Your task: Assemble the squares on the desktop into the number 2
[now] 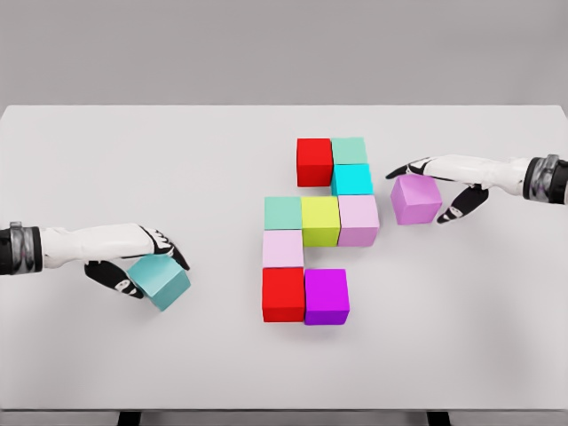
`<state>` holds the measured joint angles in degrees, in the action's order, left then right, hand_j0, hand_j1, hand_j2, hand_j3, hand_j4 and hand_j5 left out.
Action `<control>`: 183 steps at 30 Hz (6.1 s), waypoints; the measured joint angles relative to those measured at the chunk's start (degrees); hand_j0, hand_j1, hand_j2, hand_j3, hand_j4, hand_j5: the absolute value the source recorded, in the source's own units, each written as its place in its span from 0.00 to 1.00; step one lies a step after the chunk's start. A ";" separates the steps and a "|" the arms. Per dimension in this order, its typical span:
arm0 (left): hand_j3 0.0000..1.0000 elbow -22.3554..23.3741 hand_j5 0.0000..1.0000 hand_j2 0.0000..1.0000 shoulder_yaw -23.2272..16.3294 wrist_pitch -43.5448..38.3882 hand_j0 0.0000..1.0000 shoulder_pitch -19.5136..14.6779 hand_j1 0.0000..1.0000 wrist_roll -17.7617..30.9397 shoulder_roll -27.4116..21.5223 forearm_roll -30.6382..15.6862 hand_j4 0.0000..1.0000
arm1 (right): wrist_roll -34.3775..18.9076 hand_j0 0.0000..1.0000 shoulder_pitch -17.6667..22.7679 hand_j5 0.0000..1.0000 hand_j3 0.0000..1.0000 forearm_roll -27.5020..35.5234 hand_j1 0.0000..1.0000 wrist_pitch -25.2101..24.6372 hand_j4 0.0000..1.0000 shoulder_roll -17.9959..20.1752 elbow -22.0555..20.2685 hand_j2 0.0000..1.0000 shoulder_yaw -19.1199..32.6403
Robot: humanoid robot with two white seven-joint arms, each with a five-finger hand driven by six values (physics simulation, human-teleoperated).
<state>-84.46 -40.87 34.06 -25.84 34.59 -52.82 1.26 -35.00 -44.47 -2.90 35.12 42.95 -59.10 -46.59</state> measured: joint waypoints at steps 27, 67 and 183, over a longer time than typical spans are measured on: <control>0.22 -0.74 0.22 0.22 -0.05 1.07 0.22 -6.50 0.22 0.56 3.89 1.78 0.22 | 0.00 0.55 0.18 0.55 0.55 -0.55 0.55 0.06 0.55 10.73 -8.92 0.55 -0.12; 0.17 26.69 0.17 0.17 -0.36 -25.48 0.17 -20.04 0.17 -13.22 32.74 9.47 0.17 | 0.00 0.61 5.80 0.61 0.61 -2.29 0.61 0.02 0.61 18.87 -41.54 0.61 -1.94; 0.90 17.86 0.90 0.90 -1.40 -25.78 0.90 -14.15 0.90 -27.58 27.54 4.36 0.90 | -0.01 1.00 8.44 1.00 1.00 -12.44 1.00 0.00 1.00 22.47 -39.09 1.00 -5.19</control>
<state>-66.60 -42.28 8.28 -39.99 7.01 -25.28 5.62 -35.02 -36.03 -15.34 35.13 65.42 -98.19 -51.78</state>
